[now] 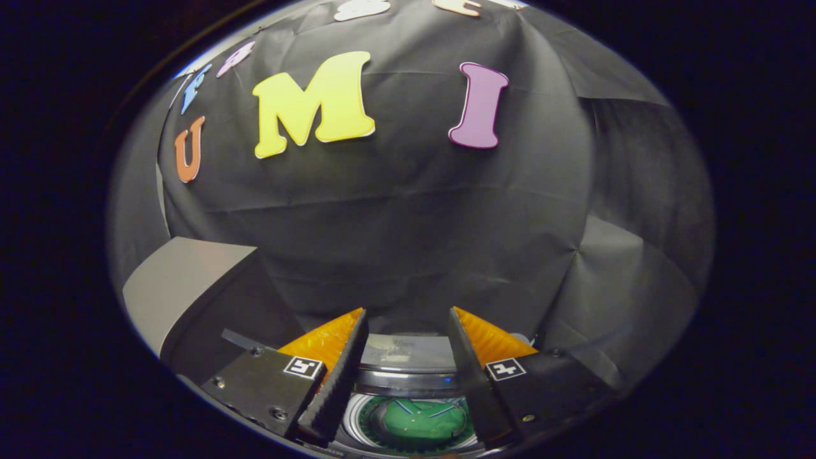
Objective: Put the clothes into the washing machine and then close the washing machine lid.
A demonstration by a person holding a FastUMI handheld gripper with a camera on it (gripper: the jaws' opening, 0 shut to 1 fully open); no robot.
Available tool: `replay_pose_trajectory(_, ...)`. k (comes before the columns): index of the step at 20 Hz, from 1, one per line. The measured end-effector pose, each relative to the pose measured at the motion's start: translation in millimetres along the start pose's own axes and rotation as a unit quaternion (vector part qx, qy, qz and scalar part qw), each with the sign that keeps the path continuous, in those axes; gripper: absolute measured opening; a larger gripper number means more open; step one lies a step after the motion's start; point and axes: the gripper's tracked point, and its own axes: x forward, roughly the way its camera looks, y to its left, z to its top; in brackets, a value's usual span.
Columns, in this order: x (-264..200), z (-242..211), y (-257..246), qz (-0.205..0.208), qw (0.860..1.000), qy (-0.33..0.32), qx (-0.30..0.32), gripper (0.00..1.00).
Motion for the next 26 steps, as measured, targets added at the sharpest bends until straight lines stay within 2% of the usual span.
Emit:
replay_pose_trajectory(12, -25, -36, 0, -0.007, 1.000, 0.025, 0.005, 0.79)
replay_pose_trajectory(19, -47, -103, -13, -0.039, 0.996, 0.086, 0.003, 0.83)
replay_pose_trajectory(26, -121, -101, -1, -0.046, 0.997, 0.052, 0.042, 0.83)
